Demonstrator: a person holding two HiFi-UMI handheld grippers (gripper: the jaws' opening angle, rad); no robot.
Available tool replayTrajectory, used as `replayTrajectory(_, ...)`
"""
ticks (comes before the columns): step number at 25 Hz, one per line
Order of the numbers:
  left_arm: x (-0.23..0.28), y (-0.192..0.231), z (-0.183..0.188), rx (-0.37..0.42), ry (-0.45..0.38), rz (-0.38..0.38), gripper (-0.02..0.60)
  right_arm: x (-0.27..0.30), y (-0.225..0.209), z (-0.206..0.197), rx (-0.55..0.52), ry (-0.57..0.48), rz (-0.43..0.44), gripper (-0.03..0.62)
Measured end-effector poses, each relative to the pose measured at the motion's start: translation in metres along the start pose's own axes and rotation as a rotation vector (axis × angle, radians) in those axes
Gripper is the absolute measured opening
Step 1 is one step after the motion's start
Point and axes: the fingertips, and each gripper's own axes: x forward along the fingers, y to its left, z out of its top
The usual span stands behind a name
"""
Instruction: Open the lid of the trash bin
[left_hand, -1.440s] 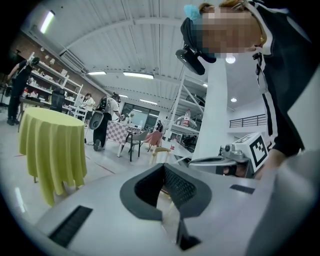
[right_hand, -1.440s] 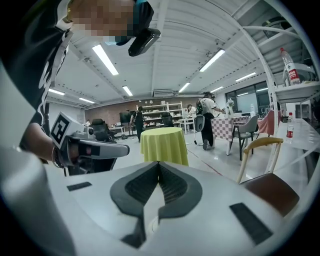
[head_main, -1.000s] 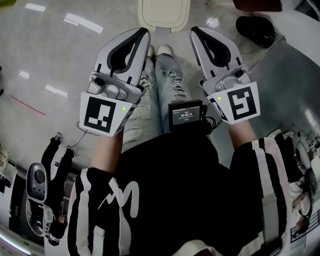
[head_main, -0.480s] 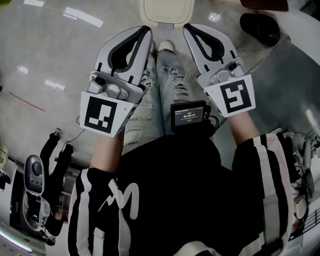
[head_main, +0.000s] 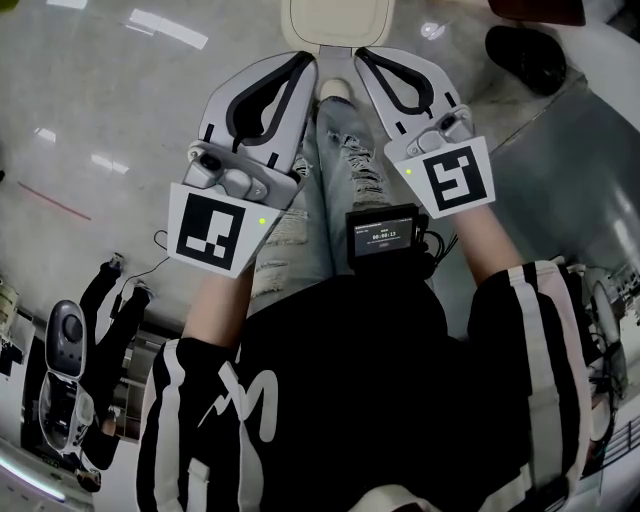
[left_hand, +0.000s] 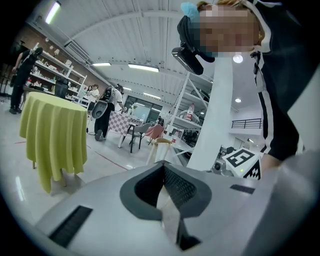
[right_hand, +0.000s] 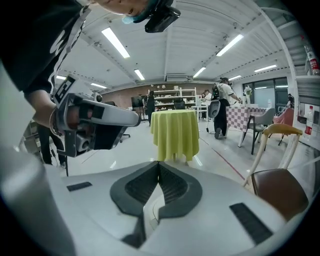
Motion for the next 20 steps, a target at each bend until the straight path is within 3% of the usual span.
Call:
replayTrajectory(7, -0.004, -0.008, -0.009, 0.037, 0.032, -0.004, 0.008, 0.01, 0.007, -0.018, -0.026, 0.028, 0.028, 0.011)
replayTrajectory(20, -0.008, -0.012, -0.018, 0.014, 0.053, 0.0, 0.008, 0.031, 0.011, -0.062, -0.039, 0.118, 0.046, 0.011)
